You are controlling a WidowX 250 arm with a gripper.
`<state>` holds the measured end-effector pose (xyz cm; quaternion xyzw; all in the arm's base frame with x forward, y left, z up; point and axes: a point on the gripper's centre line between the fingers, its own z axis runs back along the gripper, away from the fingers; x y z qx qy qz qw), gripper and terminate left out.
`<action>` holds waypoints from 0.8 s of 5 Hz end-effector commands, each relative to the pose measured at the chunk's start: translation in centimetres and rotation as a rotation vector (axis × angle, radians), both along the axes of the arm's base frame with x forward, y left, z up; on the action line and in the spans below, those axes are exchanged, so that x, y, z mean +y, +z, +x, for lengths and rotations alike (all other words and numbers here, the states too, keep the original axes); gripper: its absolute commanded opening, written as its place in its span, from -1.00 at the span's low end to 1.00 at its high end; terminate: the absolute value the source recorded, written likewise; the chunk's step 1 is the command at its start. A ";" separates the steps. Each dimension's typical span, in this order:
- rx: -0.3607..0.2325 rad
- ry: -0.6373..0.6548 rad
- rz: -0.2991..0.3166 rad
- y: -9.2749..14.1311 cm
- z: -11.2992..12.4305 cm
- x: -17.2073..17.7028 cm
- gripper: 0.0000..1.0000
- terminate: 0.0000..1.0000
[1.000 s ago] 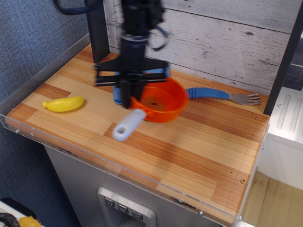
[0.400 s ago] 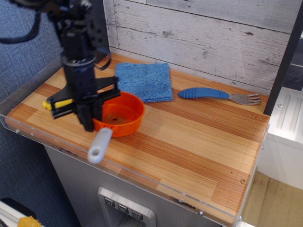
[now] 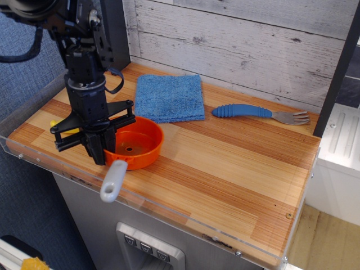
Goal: Move red pot closer to right side of banana.
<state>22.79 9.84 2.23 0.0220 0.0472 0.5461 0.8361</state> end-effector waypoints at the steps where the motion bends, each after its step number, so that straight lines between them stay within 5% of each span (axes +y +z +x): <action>1: 0.003 -0.051 0.011 0.9 0.2 0.6 1.00 -1.00; 3: 0.027 -0.072 0.023 3.0 -0.1 0.6 1.00 -1.00; 4: 0.033 -0.078 0.100 5.5 -0.4 0.2 1.00 -1.00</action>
